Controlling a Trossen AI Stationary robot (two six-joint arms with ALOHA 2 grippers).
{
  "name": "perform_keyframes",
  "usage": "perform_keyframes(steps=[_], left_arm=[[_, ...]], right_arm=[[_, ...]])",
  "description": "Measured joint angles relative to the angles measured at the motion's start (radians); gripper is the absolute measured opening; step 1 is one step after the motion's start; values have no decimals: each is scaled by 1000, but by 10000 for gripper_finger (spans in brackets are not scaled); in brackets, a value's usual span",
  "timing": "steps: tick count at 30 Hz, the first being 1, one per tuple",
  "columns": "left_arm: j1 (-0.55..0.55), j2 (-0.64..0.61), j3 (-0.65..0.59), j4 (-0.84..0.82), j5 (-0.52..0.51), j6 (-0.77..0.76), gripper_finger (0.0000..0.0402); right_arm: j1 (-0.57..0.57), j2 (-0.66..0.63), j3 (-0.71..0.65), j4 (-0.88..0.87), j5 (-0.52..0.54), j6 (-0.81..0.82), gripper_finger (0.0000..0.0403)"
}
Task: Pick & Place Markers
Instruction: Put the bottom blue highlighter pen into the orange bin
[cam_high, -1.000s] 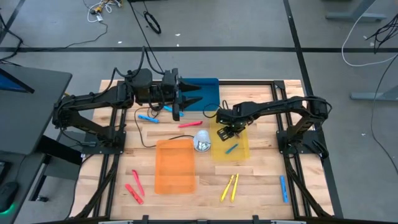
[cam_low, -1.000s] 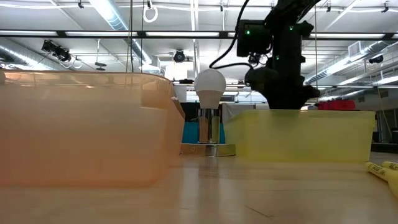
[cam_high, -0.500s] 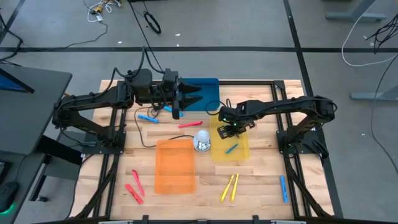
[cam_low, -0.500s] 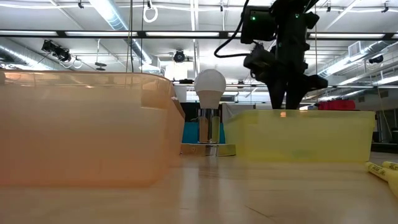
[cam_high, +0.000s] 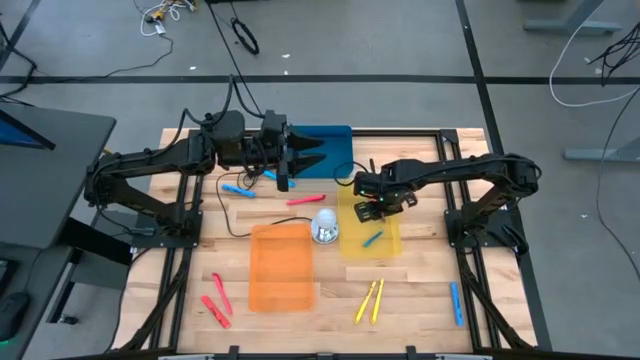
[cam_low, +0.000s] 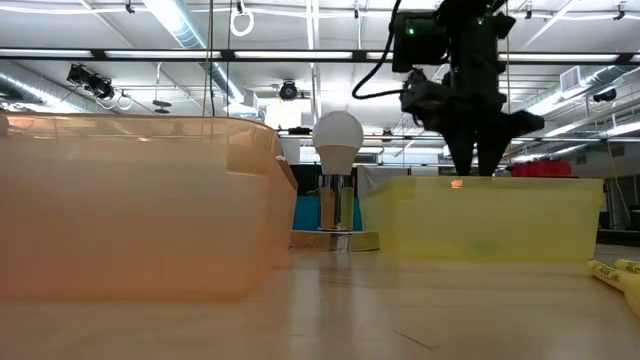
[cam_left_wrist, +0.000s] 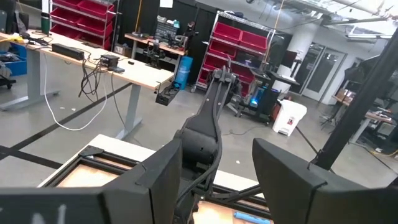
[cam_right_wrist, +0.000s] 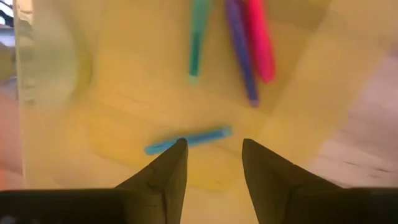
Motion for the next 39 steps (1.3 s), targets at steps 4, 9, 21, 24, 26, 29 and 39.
perform_keyframes(steps=[4, 9, 21, 24, 26, 29, 39], left_arm=[[0, 0, 0, 0, 0, 0, 202], [0, 1, 0, 0, 0, 1, 202], [0, 2, 0, 0, 1, -1, 202], [0, 2, 0, 0, 1, -1, 202], [0, 2, 0, 0, 1, -1, 202], [0, 2, 0, 0, 1, -1, 202], [0, 2, 0, -6, 1, -1, 202]], right_arm=[[21, 0, 98, -131, 63, -20, 153], [28, 0, 228, -216, 85, -31, 153], [56, 0, 425, -334, 86, 29, 153], [64, 0, 425, -352, 86, 52, 153], [72, 0, 425, -373, 90, 62, 155], [93, 0, 425, -406, 112, 88, 169], [244, -14, 425, -503, 137, 256, 226]])
